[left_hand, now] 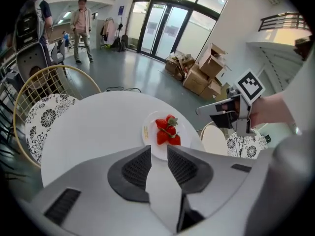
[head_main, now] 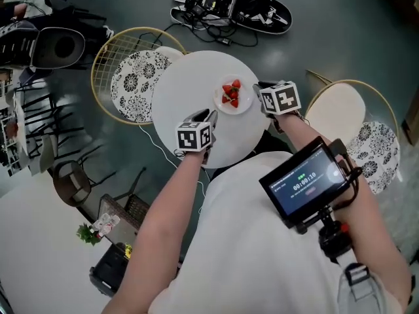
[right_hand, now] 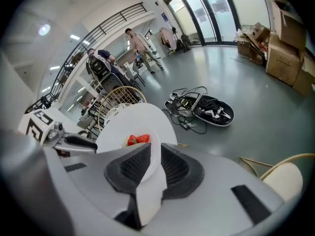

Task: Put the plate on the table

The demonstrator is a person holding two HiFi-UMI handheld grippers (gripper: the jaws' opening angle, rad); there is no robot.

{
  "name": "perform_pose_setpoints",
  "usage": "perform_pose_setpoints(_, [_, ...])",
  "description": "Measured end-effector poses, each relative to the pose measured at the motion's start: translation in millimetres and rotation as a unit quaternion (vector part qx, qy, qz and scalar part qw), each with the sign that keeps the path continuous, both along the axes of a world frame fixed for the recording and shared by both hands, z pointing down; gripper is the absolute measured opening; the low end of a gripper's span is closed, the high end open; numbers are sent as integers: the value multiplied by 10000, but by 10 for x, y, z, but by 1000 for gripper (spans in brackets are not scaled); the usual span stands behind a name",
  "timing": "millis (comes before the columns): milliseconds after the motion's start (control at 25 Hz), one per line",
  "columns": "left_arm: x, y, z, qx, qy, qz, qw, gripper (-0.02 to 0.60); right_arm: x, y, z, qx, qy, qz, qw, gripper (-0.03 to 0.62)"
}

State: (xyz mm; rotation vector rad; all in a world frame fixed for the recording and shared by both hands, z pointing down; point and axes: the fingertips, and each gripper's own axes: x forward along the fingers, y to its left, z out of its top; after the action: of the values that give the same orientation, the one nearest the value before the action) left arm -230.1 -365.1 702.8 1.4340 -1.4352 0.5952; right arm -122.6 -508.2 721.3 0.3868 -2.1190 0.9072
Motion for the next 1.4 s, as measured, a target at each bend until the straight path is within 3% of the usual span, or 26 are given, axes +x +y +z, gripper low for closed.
perform_pose_setpoints(320, [255, 224, -321, 791, 139, -61, 9968, 100, 63, 264, -493, 41, -683, 33, 9977, 64])
perform_pose_setpoints(400, [290, 252, -446, 1074, 216, -152, 9939, 98, 102, 355, -663, 89, -833, -9, 9965, 58])
perform_pose_setpoints(440, [325, 277, -515, 1206, 249, -148, 9923, 98, 143, 405, -747, 140, -877, -17, 9960, 21])
perform_pose_setpoints(720, [571, 610, -968, 1988, 211, 22, 9798, 43, 425, 850, -1271, 283, -1281, -101, 9913, 19])
perform_pose_setpoints(840, [611, 810, -1092, 2195, 203, 61, 9754, 6, 513, 1076, -1428, 373, -1324, -243, 9902, 5])
perform_pose_setpoints(1200, [679, 1207, -1514, 2881, 349, -48, 9570, 5, 726, 1649, -1748, 667, -1644, -550, 9826, 3])
perform_pose_setpoints(1400, [660, 1241, -1580, 3057, 374, -113, 9513, 5, 708, 1672, -1812, 863, -1685, -557, 9803, 3])
